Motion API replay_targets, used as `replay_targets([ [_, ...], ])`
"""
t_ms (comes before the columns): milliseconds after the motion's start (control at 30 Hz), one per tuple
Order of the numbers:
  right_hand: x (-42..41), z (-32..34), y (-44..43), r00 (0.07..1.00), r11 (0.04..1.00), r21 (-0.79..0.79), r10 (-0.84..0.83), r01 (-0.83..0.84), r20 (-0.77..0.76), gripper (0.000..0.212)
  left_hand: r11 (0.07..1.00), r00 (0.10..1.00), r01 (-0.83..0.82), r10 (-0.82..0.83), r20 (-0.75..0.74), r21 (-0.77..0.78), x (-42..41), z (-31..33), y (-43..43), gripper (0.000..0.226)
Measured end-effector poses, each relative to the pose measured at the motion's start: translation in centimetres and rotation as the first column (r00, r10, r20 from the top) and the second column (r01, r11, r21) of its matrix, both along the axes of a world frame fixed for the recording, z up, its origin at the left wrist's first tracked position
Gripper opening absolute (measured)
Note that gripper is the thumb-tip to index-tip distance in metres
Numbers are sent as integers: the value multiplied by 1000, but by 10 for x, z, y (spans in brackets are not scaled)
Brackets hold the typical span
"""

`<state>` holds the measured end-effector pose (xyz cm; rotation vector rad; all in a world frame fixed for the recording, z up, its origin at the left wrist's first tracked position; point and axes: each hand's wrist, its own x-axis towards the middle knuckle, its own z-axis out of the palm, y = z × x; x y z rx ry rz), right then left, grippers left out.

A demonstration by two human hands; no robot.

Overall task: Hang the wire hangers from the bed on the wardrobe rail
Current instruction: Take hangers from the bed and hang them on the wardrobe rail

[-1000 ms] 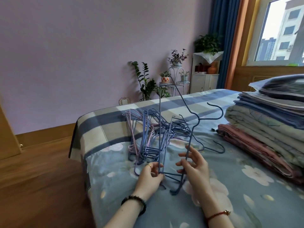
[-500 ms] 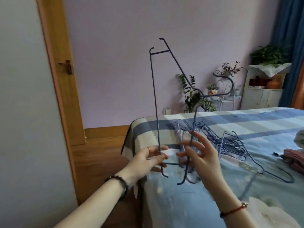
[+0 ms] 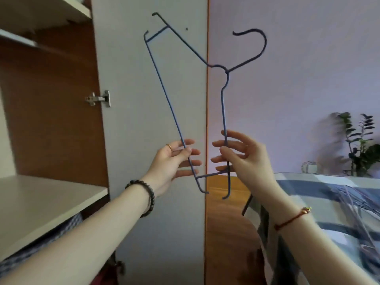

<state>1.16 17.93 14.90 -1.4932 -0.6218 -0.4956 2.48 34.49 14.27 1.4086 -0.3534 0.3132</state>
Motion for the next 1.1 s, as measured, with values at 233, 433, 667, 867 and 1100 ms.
replay_targets([
  [233, 8, 31, 117, 974, 974, -13, 227, -227, -12, 25, 964, 973, -232, 230, -31, -132, -30, 29, 104, 14],
  [433, 2, 40, 207, 917, 915, -59, 400, -400, -19, 28, 896, 925, -379, 376, -58, -232, -60, 46, 187, 13],
  [667, -24, 60, 311, 862, 866, -180, 491, -466, 128, 22, 791, 842, -533, 531, -95, -299, -99, 59, 274, 20],
  [867, -52, 92, 394, 831, 866, -233, 493, -442, 258, 19, 702, 774, -610, 628, -85, -367, -134, 78, 344, 17],
  [1100, -96, 134, 478, 768, 831, -274, 553, -483, 323, 17, 613, 689, -687, 719, -84, -390, -172, 109, 419, 17],
])
